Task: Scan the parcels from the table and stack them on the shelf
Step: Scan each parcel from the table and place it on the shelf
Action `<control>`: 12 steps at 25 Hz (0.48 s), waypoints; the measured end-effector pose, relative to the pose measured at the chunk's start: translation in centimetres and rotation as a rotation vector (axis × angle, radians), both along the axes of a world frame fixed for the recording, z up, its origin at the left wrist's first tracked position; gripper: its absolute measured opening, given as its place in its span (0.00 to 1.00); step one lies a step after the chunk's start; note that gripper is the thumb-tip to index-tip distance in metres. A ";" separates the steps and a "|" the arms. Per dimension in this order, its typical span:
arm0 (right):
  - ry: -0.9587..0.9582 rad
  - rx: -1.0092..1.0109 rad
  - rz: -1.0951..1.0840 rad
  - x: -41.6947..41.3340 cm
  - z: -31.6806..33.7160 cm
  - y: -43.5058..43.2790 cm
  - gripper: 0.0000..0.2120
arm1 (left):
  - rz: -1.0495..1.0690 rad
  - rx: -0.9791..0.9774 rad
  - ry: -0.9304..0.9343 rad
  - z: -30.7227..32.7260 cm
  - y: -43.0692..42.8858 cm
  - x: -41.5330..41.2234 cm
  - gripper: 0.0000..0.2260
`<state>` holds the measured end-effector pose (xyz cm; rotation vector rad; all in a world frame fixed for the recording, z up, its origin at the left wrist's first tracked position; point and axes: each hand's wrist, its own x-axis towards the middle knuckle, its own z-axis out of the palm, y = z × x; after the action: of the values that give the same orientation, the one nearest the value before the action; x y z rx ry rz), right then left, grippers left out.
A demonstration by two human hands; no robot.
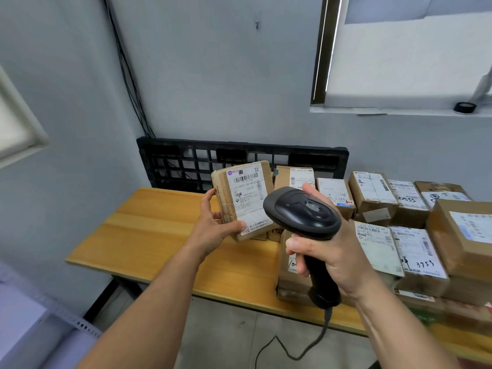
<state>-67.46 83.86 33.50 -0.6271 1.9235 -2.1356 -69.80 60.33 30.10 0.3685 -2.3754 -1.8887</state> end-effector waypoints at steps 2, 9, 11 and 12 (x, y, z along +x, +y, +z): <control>-0.005 -0.015 0.020 -0.1 -0.3 0.0 0.49 | 0.025 -0.007 0.001 -0.2 -0.1 0.6 0.45; 0.016 0.006 0.138 0.1 -0.7 -1.8 0.51 | 0.214 -0.009 -0.003 -1.6 -1.9 5.5 0.43; 0.028 0.006 0.185 0.6 -0.8 -2.9 0.48 | 0.298 -0.011 0.016 -1.9 -2.9 7.6 0.40; 0.036 0.006 0.207 0.9 -0.8 -3.6 0.47 | 0.337 -0.011 0.027 -2.0 -3.3 8.7 0.39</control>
<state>-66.56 80.29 32.66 -0.8294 1.7953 -2.0033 -61.09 57.00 28.14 0.6882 -2.1409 -1.7146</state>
